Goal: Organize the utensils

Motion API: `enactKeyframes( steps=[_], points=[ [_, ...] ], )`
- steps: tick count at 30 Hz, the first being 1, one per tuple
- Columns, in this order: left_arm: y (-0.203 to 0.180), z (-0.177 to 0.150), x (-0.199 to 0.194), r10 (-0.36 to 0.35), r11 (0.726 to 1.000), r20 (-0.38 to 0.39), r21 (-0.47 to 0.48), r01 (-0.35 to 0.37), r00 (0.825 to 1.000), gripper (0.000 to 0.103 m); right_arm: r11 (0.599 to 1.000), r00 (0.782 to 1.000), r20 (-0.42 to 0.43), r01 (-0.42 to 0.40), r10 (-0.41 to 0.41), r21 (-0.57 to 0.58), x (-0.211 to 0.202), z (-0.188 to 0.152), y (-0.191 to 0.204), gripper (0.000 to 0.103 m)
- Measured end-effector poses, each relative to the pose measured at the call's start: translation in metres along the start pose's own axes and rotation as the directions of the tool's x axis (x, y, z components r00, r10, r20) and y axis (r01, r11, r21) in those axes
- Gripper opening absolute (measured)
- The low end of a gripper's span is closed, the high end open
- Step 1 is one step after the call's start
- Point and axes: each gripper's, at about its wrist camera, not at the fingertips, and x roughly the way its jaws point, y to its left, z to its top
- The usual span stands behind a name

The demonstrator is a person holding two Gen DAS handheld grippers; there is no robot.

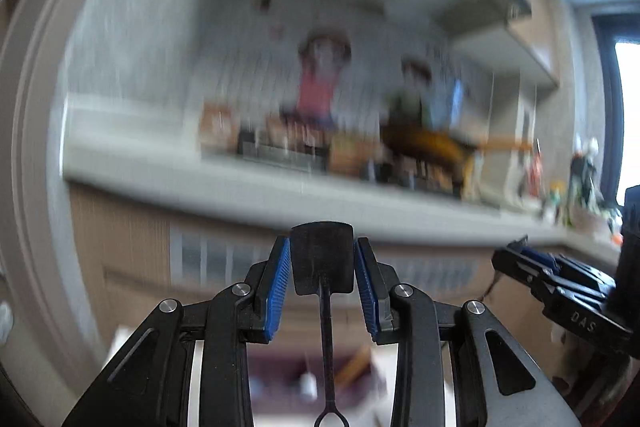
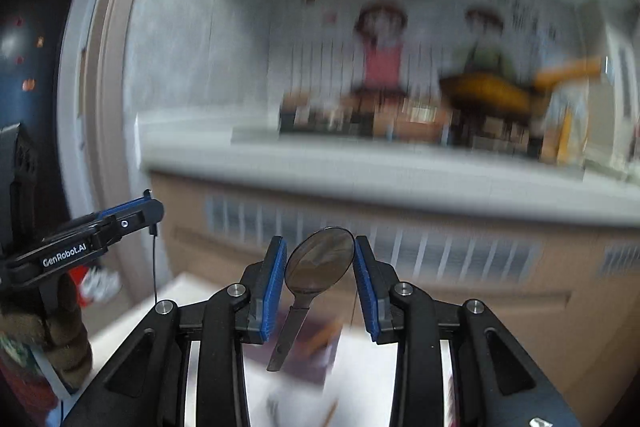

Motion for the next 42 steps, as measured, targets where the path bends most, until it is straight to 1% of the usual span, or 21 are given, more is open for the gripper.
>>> enactKeyframes(
  steps=[3, 5, 7, 12, 16, 18, 19, 21, 22, 23, 25, 27, 29, 31, 32, 33, 35, 37, 40, 41, 42],
  points=[
    [0.004, -0.002, 0.020, 0.033, 0.999, 0.090, 0.014, -0.034, 0.995, 0.033, 1.000, 1.000, -0.001, -0.006, 0.006, 0.001, 0.026, 0.006, 0.001, 0.032],
    [0.011, -0.017, 0.041, 0.062, 0.998, 0.103, 0.026, -0.065, 0.993, 0.033, 1.000, 0.999, -0.035, -0.001, 0.001, 0.002, 0.049, -0.005, 0.002, 0.032],
    [0.021, -0.037, 0.063, 0.072, 0.997, 0.072, 0.021, -0.073, 0.995, 0.033, 1.000, 0.997, -0.080, 0.005, -0.004, 0.009, 0.071, -0.021, 0.001, 0.032],
    [0.036, -0.076, 0.098, 0.092, 0.996, 0.003, 0.013, -0.092, 0.996, 0.033, 0.999, 0.983, -0.180, 0.029, -0.031, -0.016, 0.114, -0.062, 0.005, 0.032],
    [0.041, -0.099, 0.111, 0.086, 0.996, -0.069, -0.001, -0.087, 0.994, 0.033, 1.000, 0.965, -0.263, 0.006, -0.006, 0.000, 0.138, -0.087, 0.006, 0.032],
    [0.045, -0.110, 0.116, 0.078, 0.997, -0.114, -0.019, -0.081, 0.990, 0.034, 0.999, 0.947, -0.319, -0.039, 0.043, 0.018, 0.150, -0.099, 0.005, 0.033],
    [0.048, -0.115, 0.119, 0.068, 0.997, -0.146, -0.028, -0.072, 0.987, 0.035, 0.996, 0.932, -0.351, -0.077, 0.088, 0.044, 0.156, -0.106, 0.004, 0.033],
    [0.051, -0.122, 0.125, 0.046, 0.997, -0.212, -0.044, -0.056, 0.976, 0.044, 0.985, 0.901, -0.401, -0.132, 0.167, 0.114, 0.165, -0.118, -0.002, 0.034],
    [0.053, -0.123, 0.125, 0.041, 0.997, -0.237, -0.048, -0.054, 0.971, 0.049, 0.981, 0.894, -0.410, -0.140, 0.183, 0.133, 0.167, -0.121, -0.004, 0.035],
    [0.054, -0.123, 0.122, 0.042, 0.997, -0.249, -0.053, -0.057, 0.968, 0.051, 0.980, 0.894, -0.409, -0.136, 0.185, 0.146, 0.164, -0.122, -0.007, 0.036],
    [0.056, -0.117, 0.108, 0.049, 0.996, -0.247, -0.061, -0.066, 0.968, 0.053, 0.981, 0.912, -0.371, -0.128, 0.175, 0.148, 0.148, -0.119, -0.010, 0.036],
    [0.056, -0.111, 0.094, 0.071, 0.995, -0.246, -0.057, -0.087, 0.967, 0.056, 0.978, 0.938, -0.293, -0.145, 0.183, 0.147, 0.118, -0.105, -0.015, 0.039],
    [0.055, -0.108, 0.075, 0.098, 0.993, -0.259, -0.037, -0.111, 0.961, 0.057, 0.975, 0.953, -0.226, -0.175, 0.203, 0.139, 0.088, -0.095, -0.017, 0.045],
    [0.053, -0.110, 0.056, 0.114, 0.992, -0.295, -0.011, -0.122, 0.949, 0.057, 0.971, 0.949, -0.218, -0.207, 0.229, 0.120, 0.065, -0.094, -0.016, 0.052],
    [0.053, -0.113, 0.048, 0.115, 0.993, -0.315, -0.002, -0.122, 0.942, 0.057, 0.967, 0.936, -0.247, -0.232, 0.251, 0.102, 0.056, -0.098, -0.012, 0.054],
    [0.053, -0.118, 0.039, 0.115, 0.993, -0.348, 0.007, -0.120, 0.930, 0.057, 0.960, 0.914, -0.294, -0.267, 0.279, 0.081, 0.048, -0.106, -0.007, 0.054],
    [0.055, -0.128, 0.023, 0.116, 0.993, -0.398, 0.011, -0.122, 0.910, 0.057, 0.940, 0.858, -0.392, -0.338, 0.331, 0.054, 0.034, -0.129, 0.006, 0.054],
    [0.059, -0.137, 0.007, 0.111, 0.992, -0.442, 0.001, -0.123, 0.890, 0.057, 0.915, 0.779, -0.513, -0.403, 0.359, 0.028, 0.018, -0.162, 0.027, 0.053],
    [0.064, -0.150, -0.016, 0.104, 0.992, -0.492, -0.006, -0.123, 0.864, 0.057, 0.859, 0.670, -0.634, -0.512, 0.386, -0.017, -0.011, -0.211, 0.059, 0.047],
    [0.064, -0.154, -0.024, 0.106, 0.992, -0.504, 0.001, -0.122, 0.857, 0.057, 0.837, 0.636, -0.667, -0.546, 0.387, -0.035, -0.020, -0.226, 0.070, 0.042],
    [0.063, -0.156, -0.027, 0.106, 0.993, -0.514, 0.008, -0.119, 0.851, 0.057, 0.822, 0.613, -0.688, -0.568, 0.389, -0.042, -0.025, -0.236, 0.078, 0.036]
  ],
)
